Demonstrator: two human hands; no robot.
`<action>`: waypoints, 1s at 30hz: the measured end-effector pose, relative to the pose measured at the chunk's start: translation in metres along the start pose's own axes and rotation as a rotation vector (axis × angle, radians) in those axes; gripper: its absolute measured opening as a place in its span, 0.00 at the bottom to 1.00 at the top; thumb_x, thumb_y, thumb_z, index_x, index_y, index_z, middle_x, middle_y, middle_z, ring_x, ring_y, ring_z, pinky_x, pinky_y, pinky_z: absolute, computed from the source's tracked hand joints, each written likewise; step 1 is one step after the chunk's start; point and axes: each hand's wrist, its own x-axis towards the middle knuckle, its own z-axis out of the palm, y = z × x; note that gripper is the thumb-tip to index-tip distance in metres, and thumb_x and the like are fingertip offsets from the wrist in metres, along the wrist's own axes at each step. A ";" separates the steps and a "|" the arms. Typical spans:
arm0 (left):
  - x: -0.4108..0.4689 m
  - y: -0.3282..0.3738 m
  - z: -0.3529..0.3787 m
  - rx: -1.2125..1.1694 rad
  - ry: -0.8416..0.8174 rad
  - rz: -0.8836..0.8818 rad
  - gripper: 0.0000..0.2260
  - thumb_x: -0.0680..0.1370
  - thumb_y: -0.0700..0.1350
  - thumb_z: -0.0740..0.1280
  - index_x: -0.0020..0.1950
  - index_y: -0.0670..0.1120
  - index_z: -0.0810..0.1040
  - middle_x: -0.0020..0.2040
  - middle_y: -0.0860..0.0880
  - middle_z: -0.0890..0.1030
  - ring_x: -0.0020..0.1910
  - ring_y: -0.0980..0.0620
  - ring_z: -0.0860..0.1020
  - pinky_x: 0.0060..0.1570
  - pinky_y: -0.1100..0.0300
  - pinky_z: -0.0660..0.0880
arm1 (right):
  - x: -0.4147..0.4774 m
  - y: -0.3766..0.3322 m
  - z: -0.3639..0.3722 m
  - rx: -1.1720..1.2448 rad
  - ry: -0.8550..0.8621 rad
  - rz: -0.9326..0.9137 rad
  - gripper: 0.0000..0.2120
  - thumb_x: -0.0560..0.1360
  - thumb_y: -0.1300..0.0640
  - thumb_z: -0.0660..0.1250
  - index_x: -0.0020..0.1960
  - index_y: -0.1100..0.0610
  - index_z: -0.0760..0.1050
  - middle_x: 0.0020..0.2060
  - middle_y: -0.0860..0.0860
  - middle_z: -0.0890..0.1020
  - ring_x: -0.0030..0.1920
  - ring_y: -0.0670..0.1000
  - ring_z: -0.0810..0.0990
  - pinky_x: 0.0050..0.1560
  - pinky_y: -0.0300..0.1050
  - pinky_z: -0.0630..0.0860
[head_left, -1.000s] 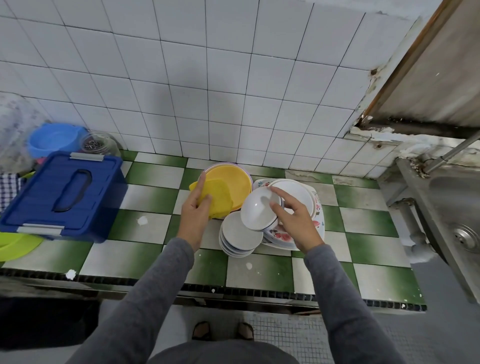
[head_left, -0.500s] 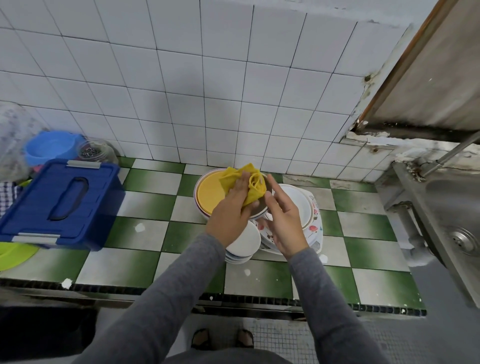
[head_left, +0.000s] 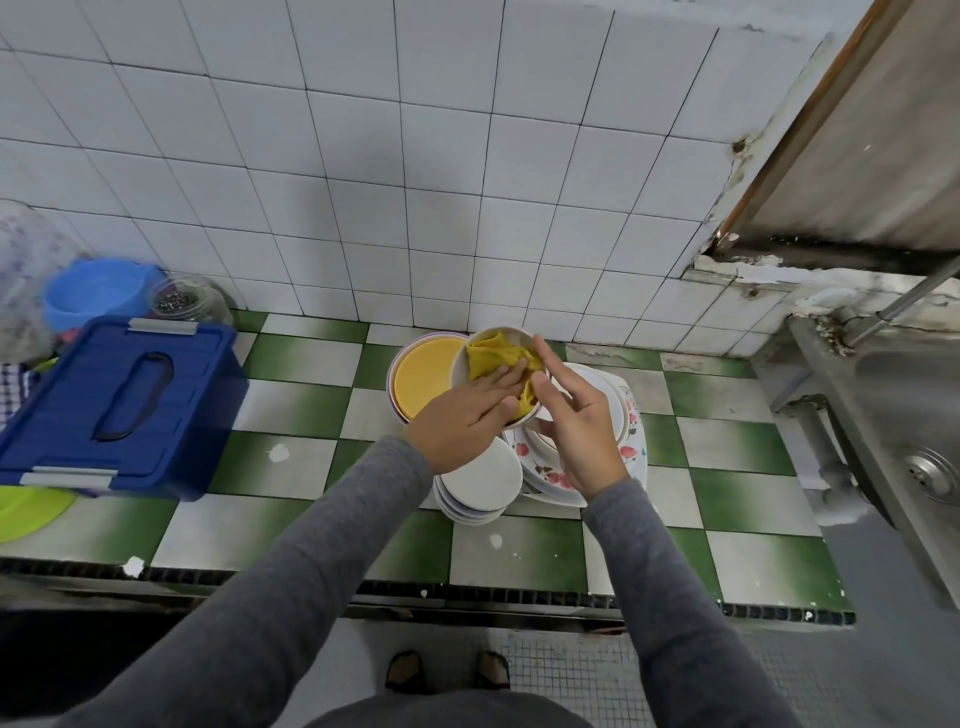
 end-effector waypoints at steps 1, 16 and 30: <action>-0.001 0.001 -0.004 0.028 -0.002 -0.008 0.20 0.86 0.50 0.52 0.79 0.54 0.61 0.79 0.58 0.60 0.77 0.61 0.57 0.72 0.62 0.57 | 0.000 -0.001 0.000 0.011 0.007 -0.001 0.17 0.83 0.56 0.63 0.68 0.40 0.75 0.64 0.43 0.80 0.59 0.43 0.82 0.55 0.48 0.81; 0.002 0.017 0.016 0.523 0.105 -0.121 0.27 0.82 0.53 0.38 0.81 0.50 0.38 0.80 0.49 0.35 0.80 0.51 0.37 0.75 0.57 0.33 | 0.001 -0.012 0.005 0.013 0.079 -0.032 0.16 0.83 0.61 0.62 0.67 0.45 0.74 0.49 0.30 0.83 0.50 0.36 0.83 0.53 0.47 0.80; 0.001 0.005 -0.015 0.085 0.088 0.122 0.24 0.81 0.52 0.47 0.78 0.55 0.61 0.75 0.65 0.59 0.75 0.65 0.55 0.70 0.72 0.50 | 0.008 -0.021 0.004 0.000 0.033 -0.065 0.17 0.83 0.59 0.63 0.68 0.43 0.74 0.53 0.34 0.84 0.55 0.41 0.83 0.53 0.47 0.82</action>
